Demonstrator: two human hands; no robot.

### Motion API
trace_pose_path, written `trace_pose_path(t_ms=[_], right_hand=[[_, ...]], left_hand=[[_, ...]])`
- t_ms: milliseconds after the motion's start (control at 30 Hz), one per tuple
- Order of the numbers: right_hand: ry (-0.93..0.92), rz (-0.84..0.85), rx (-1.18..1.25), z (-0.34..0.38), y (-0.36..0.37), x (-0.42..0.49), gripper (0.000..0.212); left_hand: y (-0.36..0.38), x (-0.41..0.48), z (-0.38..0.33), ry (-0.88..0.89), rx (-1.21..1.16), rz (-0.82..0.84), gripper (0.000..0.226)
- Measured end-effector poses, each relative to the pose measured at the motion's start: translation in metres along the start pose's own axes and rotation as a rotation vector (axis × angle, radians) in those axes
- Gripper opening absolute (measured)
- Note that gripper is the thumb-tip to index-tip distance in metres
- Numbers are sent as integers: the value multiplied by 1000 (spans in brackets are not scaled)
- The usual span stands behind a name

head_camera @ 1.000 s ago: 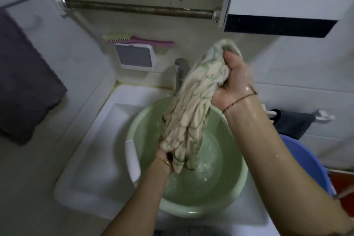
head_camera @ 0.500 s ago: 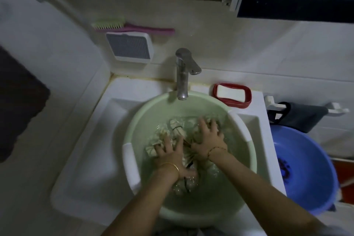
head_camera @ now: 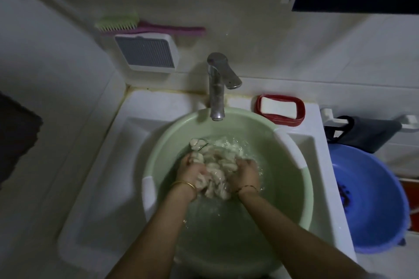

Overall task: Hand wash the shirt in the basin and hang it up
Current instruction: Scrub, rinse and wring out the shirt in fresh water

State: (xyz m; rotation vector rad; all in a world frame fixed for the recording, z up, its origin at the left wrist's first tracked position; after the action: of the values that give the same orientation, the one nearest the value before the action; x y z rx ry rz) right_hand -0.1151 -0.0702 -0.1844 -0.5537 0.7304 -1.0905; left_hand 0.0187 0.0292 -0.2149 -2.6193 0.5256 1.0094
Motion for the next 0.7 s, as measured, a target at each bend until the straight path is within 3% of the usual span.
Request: trace_pose_path(t_ms=[33,100,167,267,333,400,433,500,567,633,667,700], right_hand=[[-71,-34,25,9,-6,-1,36],[-269,-79,72,42,-25,-14,47],[-454,-105,68,74,-39,-35,62],[-554,-218,92,98,-47,-53,55],[-589,-331,112,103,-49,-53,42],[-595,-398,65,104,-50,-46,38],[-557,-352,10,103,-47,-37,42],[-434,-220,-87,93,-40,-14,43],[-436,-160,-239,79,-40,5,42],[-448,-75,-398,58,-38,16,46],[-408,-14,-442,43,-35,21,49],[-346,63,-460,27,-29,24,50]], left_hand=[[4,-6,0,-199,-243,80,33],[11,-16,-4,-378,-449,167,44],[16,-26,-16,-361,-485,219,66],[30,-50,-36,-240,-452,407,77],[30,-58,-32,-222,-357,410,69],[26,-57,-15,-202,-210,311,43],[25,-59,-10,-212,-160,284,25],[32,-61,1,-230,-155,246,17],[22,-52,-3,-91,-60,60,15],[-8,-51,-38,364,347,-246,25],[-15,-50,-48,577,568,-312,32],[-14,-57,-54,645,782,-284,42]])
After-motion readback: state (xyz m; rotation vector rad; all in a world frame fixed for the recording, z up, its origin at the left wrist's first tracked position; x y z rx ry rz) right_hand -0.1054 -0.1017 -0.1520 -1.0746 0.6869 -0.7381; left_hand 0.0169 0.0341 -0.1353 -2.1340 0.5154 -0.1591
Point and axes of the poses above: each hand's wrist, its own x-axis towards the middle knuckle, its own y-axis out of the palm, z = x × y, the point moved 7 cm from there along x, towards the middle knuckle, and after that the axes turned 14 degrees about -z, right-handed, at the moved point
